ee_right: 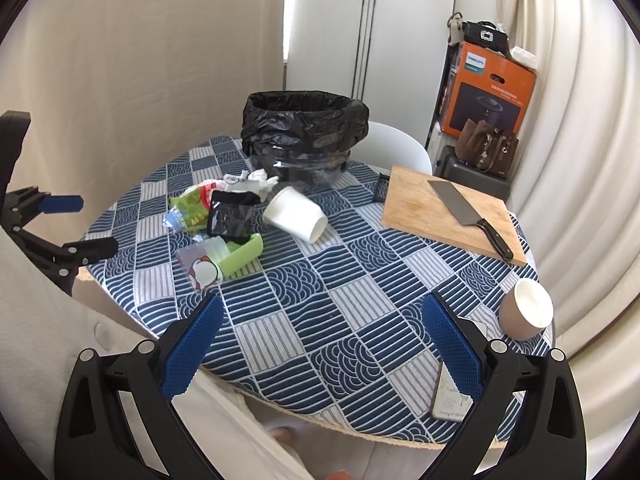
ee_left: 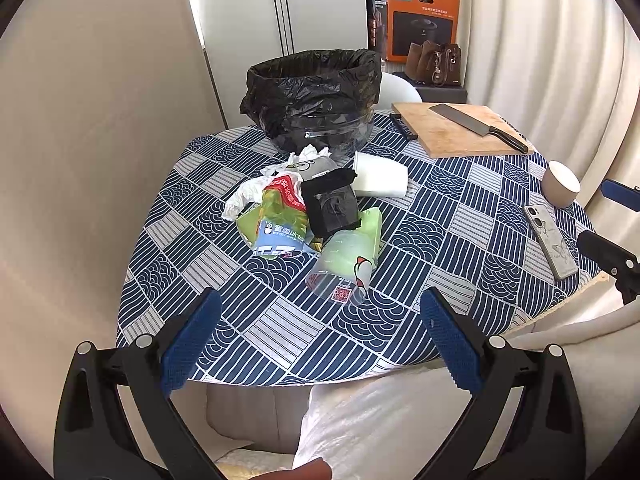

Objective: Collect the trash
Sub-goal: 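Move both tools toward the trash pile on the table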

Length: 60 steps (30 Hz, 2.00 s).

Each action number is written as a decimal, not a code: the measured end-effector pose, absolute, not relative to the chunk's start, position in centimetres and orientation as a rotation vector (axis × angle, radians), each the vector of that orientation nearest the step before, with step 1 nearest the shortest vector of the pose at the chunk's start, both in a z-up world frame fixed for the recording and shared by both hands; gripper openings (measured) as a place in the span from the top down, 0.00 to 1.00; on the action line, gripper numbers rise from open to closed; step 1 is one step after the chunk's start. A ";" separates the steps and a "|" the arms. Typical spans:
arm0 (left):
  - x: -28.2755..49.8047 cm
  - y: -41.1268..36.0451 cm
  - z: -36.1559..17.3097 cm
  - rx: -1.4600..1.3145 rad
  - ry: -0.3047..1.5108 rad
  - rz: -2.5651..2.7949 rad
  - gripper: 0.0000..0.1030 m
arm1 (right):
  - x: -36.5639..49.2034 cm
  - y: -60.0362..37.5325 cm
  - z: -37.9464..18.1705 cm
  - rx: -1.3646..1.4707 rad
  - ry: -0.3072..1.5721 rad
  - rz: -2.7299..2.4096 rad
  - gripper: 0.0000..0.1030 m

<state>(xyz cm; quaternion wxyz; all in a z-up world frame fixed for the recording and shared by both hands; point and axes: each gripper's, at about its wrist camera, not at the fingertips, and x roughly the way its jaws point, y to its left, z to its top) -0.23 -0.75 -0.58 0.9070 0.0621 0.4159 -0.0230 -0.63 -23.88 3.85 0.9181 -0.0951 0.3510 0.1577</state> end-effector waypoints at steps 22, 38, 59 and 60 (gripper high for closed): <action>0.3 -0.5 -0.4 0.135 0.890 -0.021 0.06 | 0.1 -24.3 2.8 -0.209 0.763 0.383 0.08; 1.8 0.4 -1.1 0.139 0.971 -0.004 0.06 | 2.2 -24.5 1.8 -0.230 0.812 0.397 0.08; 6.3 -1.4 -6.6 0.208 1.071 -0.137 0.06 | 8.6 -22.4 0.9 -0.317 0.853 0.433 0.08; 6.6 -1.4 -7.0 0.212 1.074 -0.150 0.06 | 9.2 -22.2 0.7 -0.325 0.857 0.432 0.08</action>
